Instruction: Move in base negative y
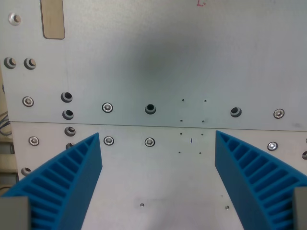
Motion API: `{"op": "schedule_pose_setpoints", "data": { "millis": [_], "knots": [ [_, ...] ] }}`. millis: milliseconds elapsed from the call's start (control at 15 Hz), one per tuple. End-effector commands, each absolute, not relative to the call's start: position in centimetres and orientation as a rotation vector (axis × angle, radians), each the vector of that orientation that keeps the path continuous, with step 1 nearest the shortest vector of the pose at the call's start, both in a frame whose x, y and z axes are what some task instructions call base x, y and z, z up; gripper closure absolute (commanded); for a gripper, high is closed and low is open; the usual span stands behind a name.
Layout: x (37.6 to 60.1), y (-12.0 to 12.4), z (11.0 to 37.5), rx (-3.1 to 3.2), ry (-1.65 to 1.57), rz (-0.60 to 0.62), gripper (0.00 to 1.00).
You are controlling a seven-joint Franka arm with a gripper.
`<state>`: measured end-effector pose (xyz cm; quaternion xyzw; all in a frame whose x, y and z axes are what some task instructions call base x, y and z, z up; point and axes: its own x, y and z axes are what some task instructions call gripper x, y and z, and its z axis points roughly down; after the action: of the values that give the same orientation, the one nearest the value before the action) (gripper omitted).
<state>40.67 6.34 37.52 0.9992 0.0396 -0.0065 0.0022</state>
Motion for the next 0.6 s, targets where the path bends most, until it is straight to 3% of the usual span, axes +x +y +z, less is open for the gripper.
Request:
{"op": "schedule_pose_setpoints", "data": {
  "millis": [67, 600],
  "knots": [
    [40.6, 5.8, 37.8, 3.135, 0.124, -0.01, 0.0],
    [40.3, 1.8, 37.7, 3.135, 0.124, -0.01, 0.0]
  ]
}}
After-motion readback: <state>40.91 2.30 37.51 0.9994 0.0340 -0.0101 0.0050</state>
